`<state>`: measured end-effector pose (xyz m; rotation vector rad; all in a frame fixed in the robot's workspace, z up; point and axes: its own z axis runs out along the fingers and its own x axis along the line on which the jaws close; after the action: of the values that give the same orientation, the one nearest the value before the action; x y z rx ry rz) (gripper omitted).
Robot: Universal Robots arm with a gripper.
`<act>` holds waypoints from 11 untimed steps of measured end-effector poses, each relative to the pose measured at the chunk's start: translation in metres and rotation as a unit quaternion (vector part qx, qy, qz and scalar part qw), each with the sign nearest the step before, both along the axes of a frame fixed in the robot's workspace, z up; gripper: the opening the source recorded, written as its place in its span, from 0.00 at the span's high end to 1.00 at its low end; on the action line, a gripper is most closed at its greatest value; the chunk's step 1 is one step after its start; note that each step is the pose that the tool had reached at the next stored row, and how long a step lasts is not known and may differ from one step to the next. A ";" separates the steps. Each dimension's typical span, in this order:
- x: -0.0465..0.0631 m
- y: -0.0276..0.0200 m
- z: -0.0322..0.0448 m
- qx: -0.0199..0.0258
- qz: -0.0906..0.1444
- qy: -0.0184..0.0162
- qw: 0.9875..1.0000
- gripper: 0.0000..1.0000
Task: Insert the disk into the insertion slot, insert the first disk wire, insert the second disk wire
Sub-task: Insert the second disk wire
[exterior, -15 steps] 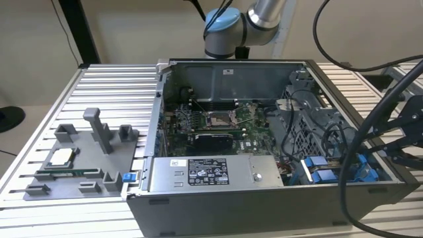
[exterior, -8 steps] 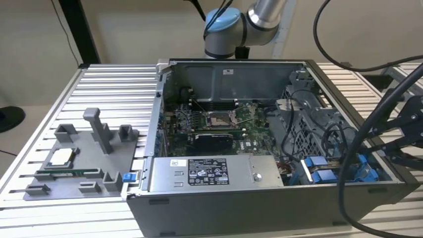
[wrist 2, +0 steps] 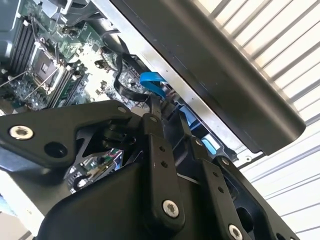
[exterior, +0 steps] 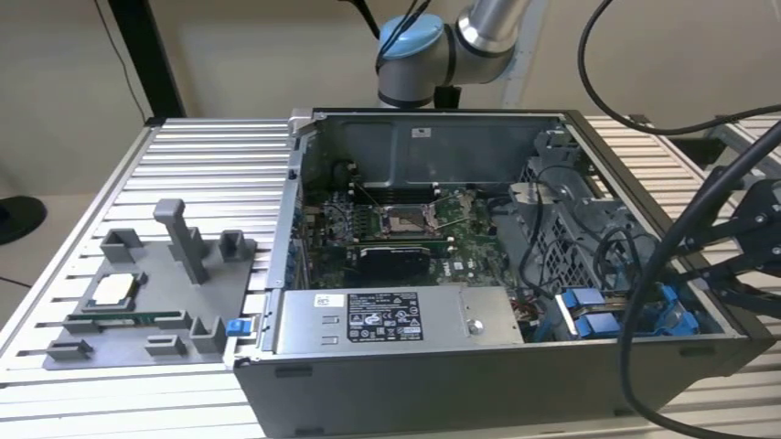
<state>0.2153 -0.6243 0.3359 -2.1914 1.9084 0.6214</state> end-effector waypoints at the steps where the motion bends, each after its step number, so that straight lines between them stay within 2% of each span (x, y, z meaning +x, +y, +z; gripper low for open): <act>1: 0.000 0.0000 -0.0003 0.002 0.000 0.000 1.000 0.00; 7: 0.000 0.0000 -0.0015 0.008 0.000 0.000 1.000 0.00; 11: 0.000 -0.0004 -0.0025 0.010 -0.001 0.000 1.000 0.00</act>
<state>0.2151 -0.6247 0.3334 -2.1779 1.8948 0.6376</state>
